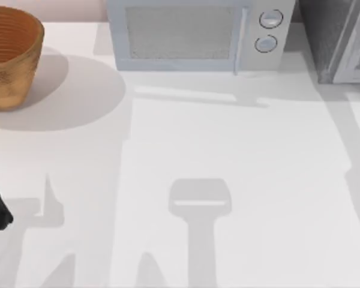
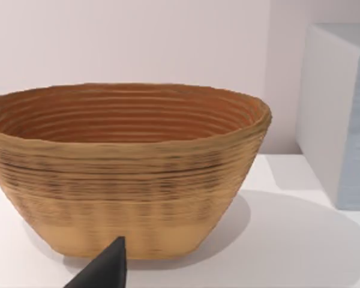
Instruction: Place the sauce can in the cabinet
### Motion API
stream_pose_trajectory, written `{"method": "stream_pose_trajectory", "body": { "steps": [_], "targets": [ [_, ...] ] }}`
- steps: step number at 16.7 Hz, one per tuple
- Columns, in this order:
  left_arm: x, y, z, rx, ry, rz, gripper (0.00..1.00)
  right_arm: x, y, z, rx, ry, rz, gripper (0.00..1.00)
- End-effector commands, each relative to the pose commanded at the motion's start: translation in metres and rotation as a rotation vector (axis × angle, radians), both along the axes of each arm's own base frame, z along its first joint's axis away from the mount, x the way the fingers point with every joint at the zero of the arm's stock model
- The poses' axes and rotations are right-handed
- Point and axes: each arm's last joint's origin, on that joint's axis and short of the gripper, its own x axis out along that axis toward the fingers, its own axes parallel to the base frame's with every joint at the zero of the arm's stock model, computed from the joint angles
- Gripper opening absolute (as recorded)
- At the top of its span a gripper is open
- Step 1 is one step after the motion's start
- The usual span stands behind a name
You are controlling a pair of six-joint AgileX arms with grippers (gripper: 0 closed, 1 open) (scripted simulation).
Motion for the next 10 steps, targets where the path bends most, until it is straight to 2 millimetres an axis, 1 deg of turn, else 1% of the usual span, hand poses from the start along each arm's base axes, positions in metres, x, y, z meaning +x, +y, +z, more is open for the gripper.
{"method": "stream_pose_trajectory", "body": {
  "steps": [10],
  "targets": [
    [0.0000, 0.0000, 0.0000, 0.000, 0.000, 0.000, 1.00, 0.0000, 0.0000, 0.0000, 0.000, 0.000, 0.000, 0.83]
  ]
}}
